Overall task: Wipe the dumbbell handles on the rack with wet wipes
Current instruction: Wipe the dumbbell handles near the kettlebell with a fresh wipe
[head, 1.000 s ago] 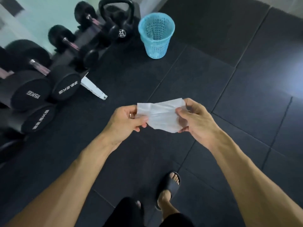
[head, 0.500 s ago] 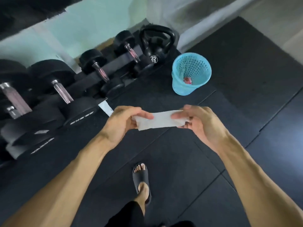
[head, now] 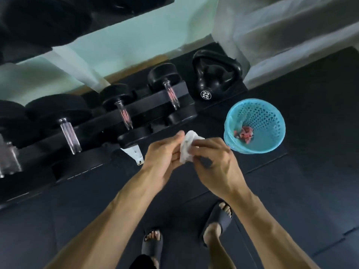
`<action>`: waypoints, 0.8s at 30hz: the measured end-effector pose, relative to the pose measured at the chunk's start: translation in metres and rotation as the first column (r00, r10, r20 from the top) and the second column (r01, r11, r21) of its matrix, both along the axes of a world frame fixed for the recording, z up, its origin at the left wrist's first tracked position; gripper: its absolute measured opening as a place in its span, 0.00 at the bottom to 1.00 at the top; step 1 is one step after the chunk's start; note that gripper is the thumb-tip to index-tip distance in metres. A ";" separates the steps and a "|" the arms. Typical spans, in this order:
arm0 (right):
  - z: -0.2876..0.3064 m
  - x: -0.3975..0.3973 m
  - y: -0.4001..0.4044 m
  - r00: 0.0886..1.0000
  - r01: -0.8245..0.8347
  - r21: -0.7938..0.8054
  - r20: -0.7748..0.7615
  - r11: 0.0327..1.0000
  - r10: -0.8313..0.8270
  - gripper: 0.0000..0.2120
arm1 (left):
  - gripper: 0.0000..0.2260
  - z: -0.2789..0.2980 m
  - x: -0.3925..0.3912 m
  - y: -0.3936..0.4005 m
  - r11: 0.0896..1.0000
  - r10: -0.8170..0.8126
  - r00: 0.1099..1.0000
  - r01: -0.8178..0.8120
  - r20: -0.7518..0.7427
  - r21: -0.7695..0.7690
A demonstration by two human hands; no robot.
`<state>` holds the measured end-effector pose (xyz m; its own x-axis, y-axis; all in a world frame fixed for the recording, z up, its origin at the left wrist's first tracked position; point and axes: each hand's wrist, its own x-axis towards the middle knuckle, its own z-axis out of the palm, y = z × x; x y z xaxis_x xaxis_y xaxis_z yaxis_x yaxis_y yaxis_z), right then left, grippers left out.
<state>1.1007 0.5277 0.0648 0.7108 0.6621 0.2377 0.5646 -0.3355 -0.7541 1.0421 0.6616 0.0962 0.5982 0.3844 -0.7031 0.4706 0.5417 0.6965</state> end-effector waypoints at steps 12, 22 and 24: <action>-0.080 0.131 0.064 0.985 -0.172 0.006 -0.020 0.985 0.172 0.14 | 0.08 -0.087 0.095 0.048 0.990 0.111 0.994 -0.111 0.005 0.082; -0.154 0.200 0.112 0.992 -0.059 0.033 -0.107 0.998 0.063 0.04 | 0.04 -0.150 0.140 0.096 0.766 0.076 0.985 0.041 -0.153 0.641; -0.169 0.216 0.120 0.983 -0.021 -0.015 -0.185 1.000 0.018 0.03 | 0.03 -0.171 0.143 0.094 0.686 0.155 0.970 0.032 -0.189 0.727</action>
